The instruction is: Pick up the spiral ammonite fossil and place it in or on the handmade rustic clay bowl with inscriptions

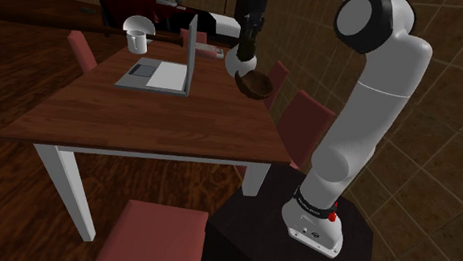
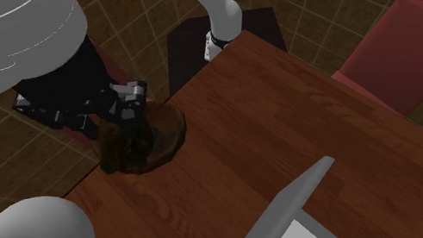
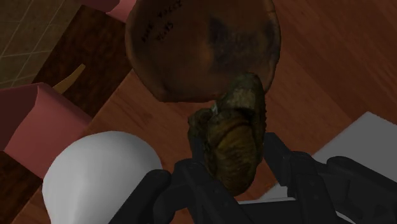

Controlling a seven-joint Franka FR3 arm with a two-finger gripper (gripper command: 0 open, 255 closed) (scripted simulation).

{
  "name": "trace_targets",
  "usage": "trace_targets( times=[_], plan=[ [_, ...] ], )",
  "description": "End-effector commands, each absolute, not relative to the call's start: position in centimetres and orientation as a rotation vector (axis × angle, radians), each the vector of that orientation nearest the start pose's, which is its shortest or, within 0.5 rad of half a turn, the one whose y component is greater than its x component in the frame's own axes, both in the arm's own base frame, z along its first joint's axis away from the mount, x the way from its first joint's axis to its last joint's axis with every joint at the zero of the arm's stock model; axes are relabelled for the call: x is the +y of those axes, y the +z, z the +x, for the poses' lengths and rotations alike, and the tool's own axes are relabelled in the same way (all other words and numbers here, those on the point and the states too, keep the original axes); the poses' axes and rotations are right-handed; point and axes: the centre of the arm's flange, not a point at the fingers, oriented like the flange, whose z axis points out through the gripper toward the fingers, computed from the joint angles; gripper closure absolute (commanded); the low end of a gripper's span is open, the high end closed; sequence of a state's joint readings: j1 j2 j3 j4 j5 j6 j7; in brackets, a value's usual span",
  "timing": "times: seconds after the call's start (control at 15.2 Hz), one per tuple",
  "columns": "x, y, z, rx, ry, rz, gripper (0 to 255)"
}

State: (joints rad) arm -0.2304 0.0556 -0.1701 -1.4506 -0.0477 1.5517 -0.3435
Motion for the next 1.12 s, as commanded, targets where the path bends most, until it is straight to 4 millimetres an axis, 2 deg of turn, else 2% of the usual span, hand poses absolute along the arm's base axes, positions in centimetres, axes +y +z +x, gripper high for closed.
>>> trace_targets(
  times=[0.0, 0.13, 1.06],
  plan=[
    [-24.0, 65.0, 50.2, 0.093, -0.037, -3.21, 255],
    [-25.5, 65.2, 48.0, 0.093, -0.037, -3.21, 255],
    [-25.5, 57.8, 48.0, 0.093, -0.037, -3.21, 255]
  ],
)
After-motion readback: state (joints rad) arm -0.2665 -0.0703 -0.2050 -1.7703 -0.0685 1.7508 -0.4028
